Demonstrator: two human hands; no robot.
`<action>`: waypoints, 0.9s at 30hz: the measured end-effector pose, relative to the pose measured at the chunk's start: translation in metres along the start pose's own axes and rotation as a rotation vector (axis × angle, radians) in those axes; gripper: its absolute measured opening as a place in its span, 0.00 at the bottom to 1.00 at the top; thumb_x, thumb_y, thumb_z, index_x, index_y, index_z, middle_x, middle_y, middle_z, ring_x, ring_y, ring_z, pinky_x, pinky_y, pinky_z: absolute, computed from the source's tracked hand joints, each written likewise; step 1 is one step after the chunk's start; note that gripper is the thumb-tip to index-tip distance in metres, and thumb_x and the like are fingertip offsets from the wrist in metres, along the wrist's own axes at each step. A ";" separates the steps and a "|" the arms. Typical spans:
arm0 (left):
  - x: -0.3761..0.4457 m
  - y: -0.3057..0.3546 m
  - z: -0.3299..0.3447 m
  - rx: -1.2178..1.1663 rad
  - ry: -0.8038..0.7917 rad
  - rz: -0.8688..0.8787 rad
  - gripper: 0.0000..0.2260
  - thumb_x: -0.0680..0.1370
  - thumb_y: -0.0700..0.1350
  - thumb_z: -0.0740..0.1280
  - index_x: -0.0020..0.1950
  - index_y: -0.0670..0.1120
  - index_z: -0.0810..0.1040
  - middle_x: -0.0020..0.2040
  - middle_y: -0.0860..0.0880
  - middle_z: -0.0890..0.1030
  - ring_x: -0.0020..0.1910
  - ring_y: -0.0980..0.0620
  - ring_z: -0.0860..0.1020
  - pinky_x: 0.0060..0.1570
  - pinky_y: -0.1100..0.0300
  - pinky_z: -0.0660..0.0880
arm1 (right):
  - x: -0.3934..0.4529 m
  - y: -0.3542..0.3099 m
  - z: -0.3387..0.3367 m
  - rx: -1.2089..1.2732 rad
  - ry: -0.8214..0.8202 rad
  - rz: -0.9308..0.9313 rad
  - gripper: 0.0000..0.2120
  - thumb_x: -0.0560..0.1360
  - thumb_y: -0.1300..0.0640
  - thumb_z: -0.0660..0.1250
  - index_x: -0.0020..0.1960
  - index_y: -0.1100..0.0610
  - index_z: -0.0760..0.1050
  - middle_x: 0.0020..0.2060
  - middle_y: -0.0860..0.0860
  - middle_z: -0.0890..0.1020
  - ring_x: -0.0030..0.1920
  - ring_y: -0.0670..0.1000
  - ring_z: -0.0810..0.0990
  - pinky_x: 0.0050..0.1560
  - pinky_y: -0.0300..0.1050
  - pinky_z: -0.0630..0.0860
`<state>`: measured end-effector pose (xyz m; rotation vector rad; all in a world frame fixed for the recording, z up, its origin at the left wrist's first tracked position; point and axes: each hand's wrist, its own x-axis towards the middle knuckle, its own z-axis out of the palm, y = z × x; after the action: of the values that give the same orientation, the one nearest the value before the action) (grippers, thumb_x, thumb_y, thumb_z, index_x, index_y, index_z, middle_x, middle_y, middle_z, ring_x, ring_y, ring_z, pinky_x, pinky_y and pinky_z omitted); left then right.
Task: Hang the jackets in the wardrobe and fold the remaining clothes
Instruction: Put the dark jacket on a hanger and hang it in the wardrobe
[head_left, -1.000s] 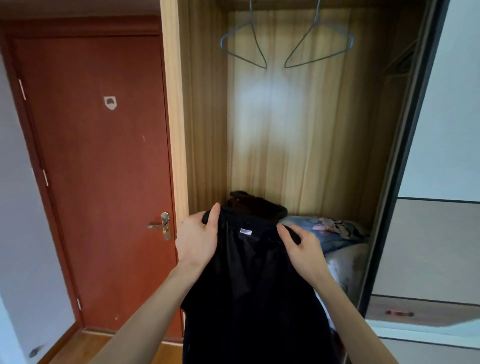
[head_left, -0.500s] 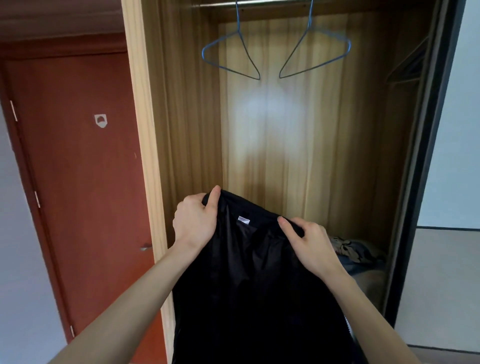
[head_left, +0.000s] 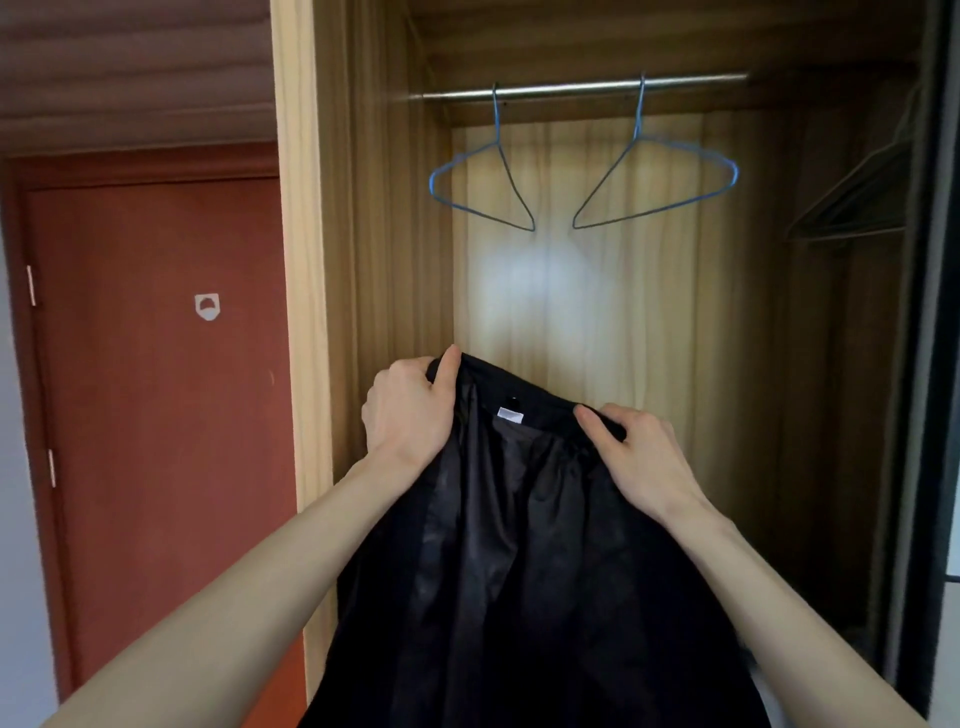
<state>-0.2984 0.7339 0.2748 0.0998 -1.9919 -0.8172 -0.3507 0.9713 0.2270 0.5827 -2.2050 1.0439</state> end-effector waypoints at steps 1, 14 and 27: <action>0.009 0.002 0.001 0.006 0.006 0.013 0.28 0.84 0.60 0.59 0.31 0.45 0.62 0.27 0.49 0.70 0.30 0.47 0.70 0.32 0.55 0.64 | 0.010 0.001 -0.001 -0.018 -0.009 0.007 0.19 0.81 0.35 0.60 0.36 0.44 0.72 0.27 0.49 0.75 0.30 0.48 0.75 0.34 0.45 0.71; 0.102 0.031 0.004 0.137 -0.064 0.105 0.25 0.84 0.58 0.58 0.34 0.43 0.74 0.35 0.46 0.80 0.39 0.41 0.79 0.41 0.51 0.73 | 0.156 -0.075 -0.020 0.087 -0.389 0.019 0.11 0.78 0.52 0.72 0.59 0.54 0.79 0.46 0.50 0.82 0.43 0.49 0.83 0.42 0.40 0.78; 0.117 0.032 0.002 0.306 -0.167 0.173 0.24 0.85 0.57 0.59 0.33 0.44 0.71 0.37 0.47 0.78 0.40 0.41 0.78 0.42 0.52 0.71 | 0.316 -0.225 0.041 0.503 -0.088 0.179 0.31 0.83 0.53 0.63 0.80 0.65 0.58 0.68 0.60 0.75 0.58 0.59 0.78 0.57 0.47 0.75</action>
<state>-0.3560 0.7150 0.3794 0.0360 -2.2368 -0.4180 -0.4508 0.7671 0.5436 0.6611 -2.0974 1.7195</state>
